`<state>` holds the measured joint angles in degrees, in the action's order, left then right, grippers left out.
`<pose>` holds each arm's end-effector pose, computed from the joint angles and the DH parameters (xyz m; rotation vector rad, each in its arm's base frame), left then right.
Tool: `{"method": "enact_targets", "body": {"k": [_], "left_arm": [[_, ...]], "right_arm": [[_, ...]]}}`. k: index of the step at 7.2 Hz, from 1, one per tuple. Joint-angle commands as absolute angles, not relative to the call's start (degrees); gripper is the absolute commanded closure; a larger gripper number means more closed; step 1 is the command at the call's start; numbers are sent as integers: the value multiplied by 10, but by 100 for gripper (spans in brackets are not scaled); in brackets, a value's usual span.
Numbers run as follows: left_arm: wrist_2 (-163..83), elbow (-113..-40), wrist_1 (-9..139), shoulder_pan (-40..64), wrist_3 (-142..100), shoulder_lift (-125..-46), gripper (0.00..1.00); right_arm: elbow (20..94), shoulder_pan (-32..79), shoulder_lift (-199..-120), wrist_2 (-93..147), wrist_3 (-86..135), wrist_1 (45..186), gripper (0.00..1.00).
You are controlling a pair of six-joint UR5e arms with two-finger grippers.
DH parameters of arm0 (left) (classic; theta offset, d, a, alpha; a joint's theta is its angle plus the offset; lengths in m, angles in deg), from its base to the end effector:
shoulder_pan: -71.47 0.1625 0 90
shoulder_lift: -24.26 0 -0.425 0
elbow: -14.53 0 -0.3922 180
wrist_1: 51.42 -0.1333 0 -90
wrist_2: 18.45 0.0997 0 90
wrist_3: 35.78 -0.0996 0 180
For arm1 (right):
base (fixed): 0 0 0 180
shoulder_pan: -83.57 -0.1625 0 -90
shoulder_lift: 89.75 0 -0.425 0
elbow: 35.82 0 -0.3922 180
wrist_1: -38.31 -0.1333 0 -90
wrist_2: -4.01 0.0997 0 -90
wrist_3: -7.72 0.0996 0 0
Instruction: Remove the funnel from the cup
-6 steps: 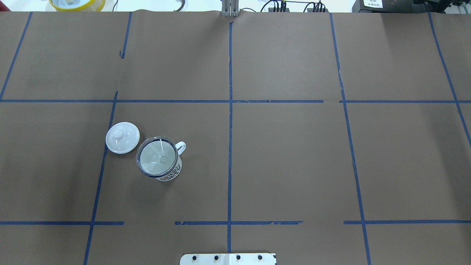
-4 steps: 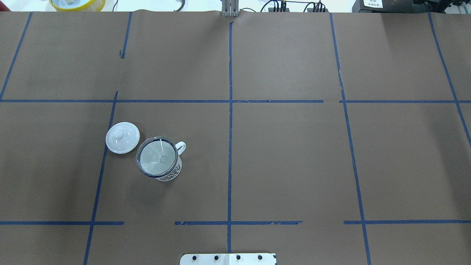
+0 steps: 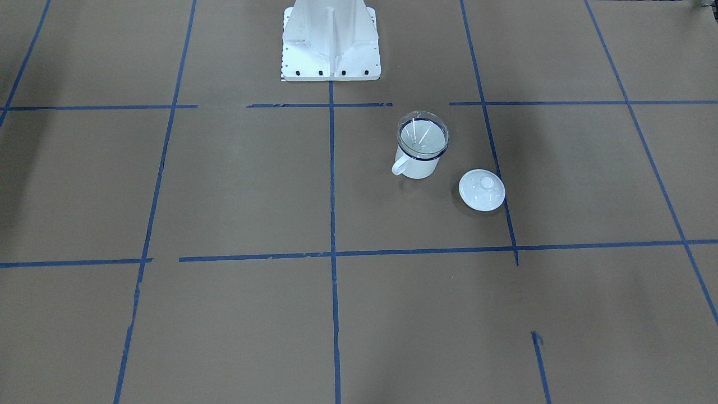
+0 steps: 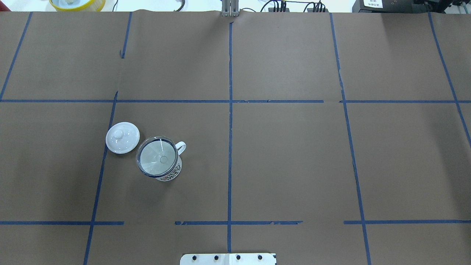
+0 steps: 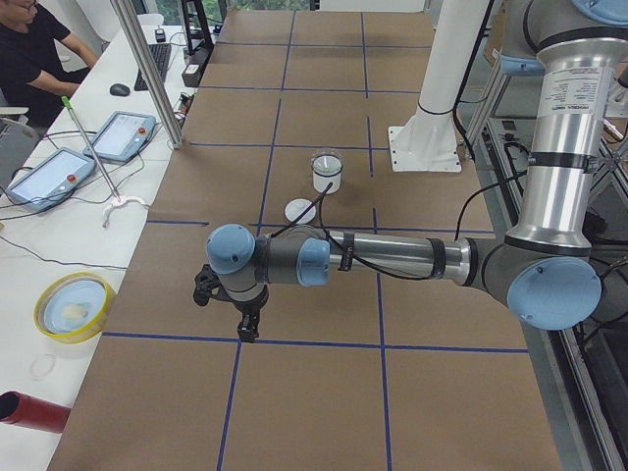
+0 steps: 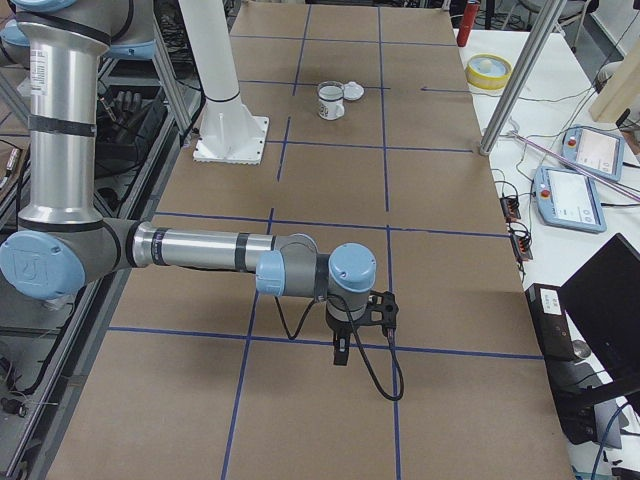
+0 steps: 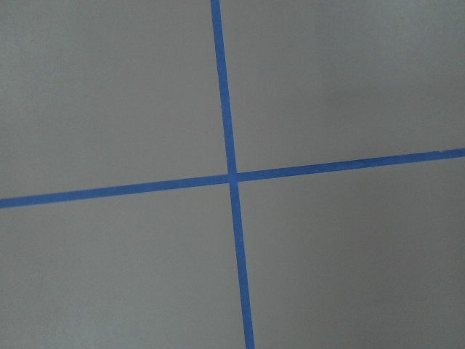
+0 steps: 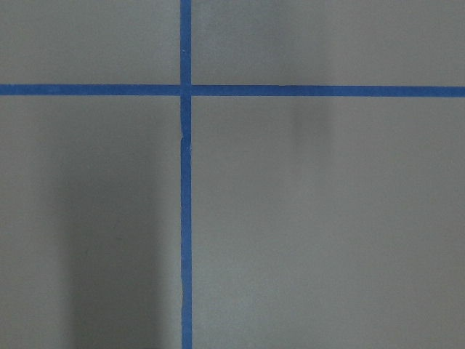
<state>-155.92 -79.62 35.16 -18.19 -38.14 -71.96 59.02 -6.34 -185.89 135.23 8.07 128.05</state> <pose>-0.0567 -0.5393 0.5692 0.1289 0.8256 0.0946 0.0670 -0.4451 0.6707 -0.0201 -0.7193 0.0109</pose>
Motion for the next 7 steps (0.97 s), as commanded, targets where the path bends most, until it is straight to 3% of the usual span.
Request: {"method": "enact_targets", "body": {"k": [1, 4, 7], "left_arm": [[-1557, -880, 345, -170, -291, -742, 0], [-1504, -1021, 337, -37, -92, -754, 0], [-1463, -1073, 337, 94, 63, -803, 0]], "right_arm": [[590, -63, -1859, 1352, 81, 1280, 0], [591, -63, -1858, 1352, 81, 1280, 0], [591, -63, -1859, 1352, 81, 1280, 0]]}}
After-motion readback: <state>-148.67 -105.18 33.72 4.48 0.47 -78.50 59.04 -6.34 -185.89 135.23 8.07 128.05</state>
